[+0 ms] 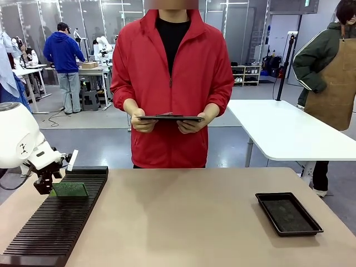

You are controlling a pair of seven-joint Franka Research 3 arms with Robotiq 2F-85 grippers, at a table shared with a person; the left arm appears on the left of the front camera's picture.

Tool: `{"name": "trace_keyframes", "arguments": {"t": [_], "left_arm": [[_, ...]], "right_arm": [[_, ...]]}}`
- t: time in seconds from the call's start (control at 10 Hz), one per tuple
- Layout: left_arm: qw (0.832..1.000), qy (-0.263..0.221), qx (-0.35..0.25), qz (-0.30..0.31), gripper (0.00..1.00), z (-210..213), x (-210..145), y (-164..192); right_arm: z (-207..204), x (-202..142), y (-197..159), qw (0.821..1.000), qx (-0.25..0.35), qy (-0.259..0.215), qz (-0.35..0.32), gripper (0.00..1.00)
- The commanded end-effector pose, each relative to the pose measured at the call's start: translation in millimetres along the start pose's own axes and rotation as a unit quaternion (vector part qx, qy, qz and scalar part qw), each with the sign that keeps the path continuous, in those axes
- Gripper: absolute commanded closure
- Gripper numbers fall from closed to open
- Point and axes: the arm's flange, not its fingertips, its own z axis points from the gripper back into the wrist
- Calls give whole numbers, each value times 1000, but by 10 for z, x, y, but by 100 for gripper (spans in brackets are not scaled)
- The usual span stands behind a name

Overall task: Inspect the PCB.
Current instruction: Pick up the Blank PCB and present it to the human.

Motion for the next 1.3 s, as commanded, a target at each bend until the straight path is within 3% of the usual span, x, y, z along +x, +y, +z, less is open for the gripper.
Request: {"name": "trace_keyframes", "arguments": {"t": [0.0,0.1,0.2,0.4,1.0,1.2], "left_arm": [[1000,4,-18,-3,100,16,-12,9],[1000,6,-21,-3,100,16,-22,4],[999,-3,-32,4,80,1,-25,-2],[999,-13,-43,1,100,0,-24,-15],[997,-27,-68,7,100,71,-45,24],[997,-34,-60,37,100,492,-78,36]], "right_arm": [[9,13,1,1000,3,-5,9,0],[9,13,1,1000,3,-5,9,0],[9,13,1,1000,3,-5,9,0],[9,13,1,1000,3,-5,9,0],[9,13,1,1000,3,-5,9,0],[9,13,1,1000,3,-5,9,0]]}}
